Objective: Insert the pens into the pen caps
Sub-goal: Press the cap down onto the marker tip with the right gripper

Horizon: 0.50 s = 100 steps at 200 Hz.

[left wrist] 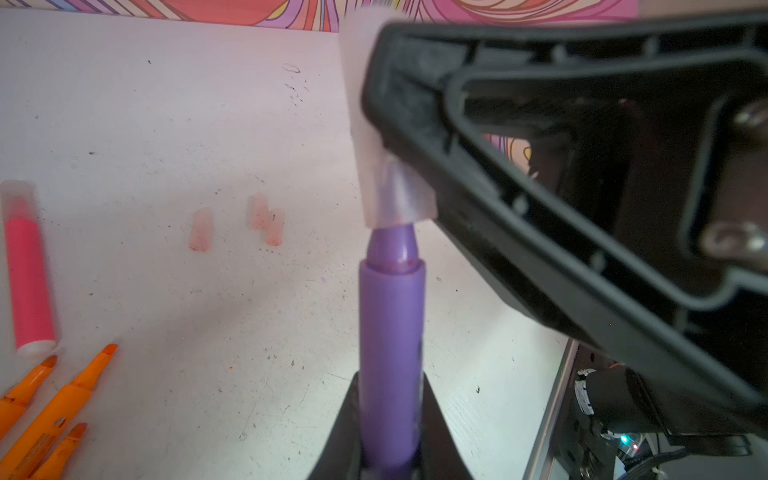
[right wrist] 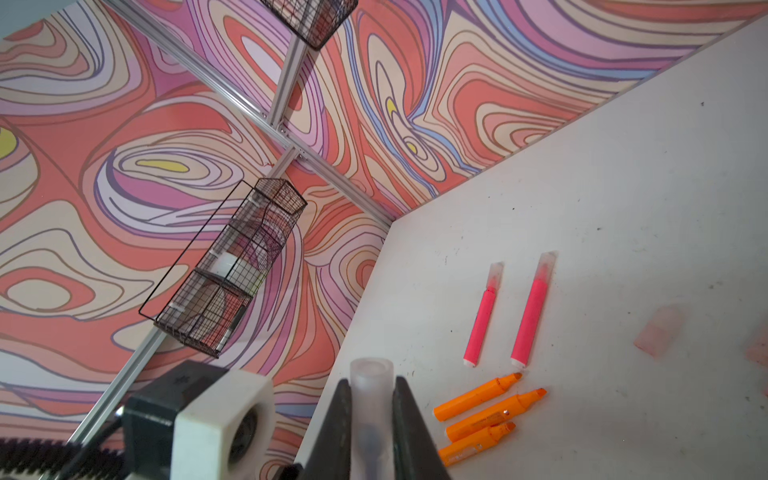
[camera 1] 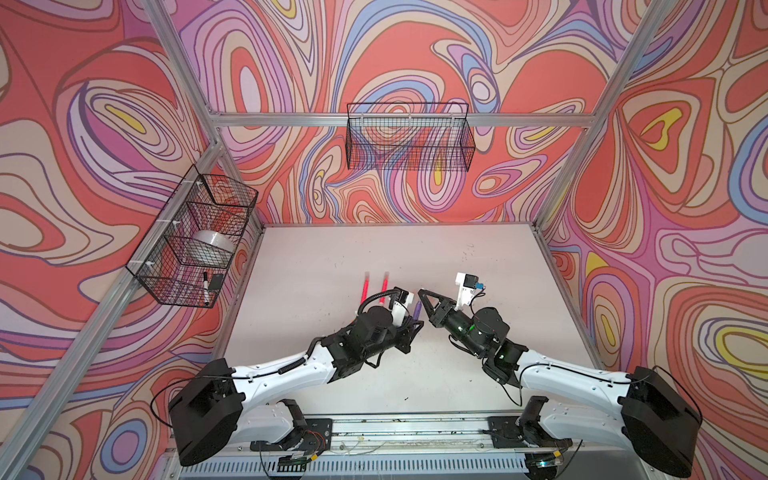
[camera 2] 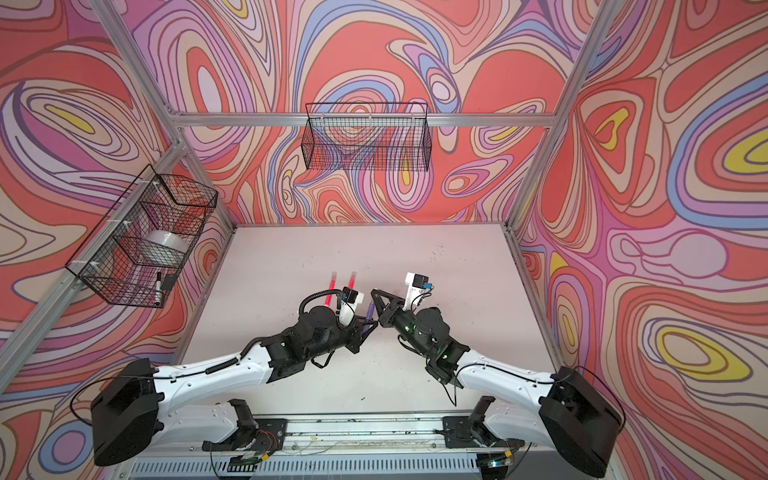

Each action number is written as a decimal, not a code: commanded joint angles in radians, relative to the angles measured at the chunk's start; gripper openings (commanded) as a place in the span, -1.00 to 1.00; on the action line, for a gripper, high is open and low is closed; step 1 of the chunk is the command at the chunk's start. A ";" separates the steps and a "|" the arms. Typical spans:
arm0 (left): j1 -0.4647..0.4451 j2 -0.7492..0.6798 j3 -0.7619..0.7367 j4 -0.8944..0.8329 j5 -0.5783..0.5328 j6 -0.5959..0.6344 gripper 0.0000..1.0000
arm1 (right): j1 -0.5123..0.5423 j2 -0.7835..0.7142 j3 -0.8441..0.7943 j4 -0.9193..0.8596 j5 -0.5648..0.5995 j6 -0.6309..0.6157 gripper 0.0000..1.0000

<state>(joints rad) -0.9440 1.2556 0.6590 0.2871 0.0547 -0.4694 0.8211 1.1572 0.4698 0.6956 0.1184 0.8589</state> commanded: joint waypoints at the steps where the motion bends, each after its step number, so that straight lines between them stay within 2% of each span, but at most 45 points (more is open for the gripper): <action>1: 0.016 -0.012 0.042 0.040 0.003 -0.012 -1.00 | 0.015 0.006 -0.022 -0.030 -0.008 -0.015 -0.99; 69: 0.067 -0.025 0.031 0.071 0.073 -0.020 -1.00 | 0.063 0.026 -0.018 0.009 -0.034 -0.092 -0.98; 100: 0.128 -0.047 0.012 0.101 0.158 -0.050 -1.00 | 0.075 0.024 -0.051 0.067 -0.059 -0.124 -0.92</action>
<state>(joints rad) -0.8738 1.2407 0.6601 0.2817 0.1925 -0.4793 0.8539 1.1751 0.4652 0.7380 0.1566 0.7738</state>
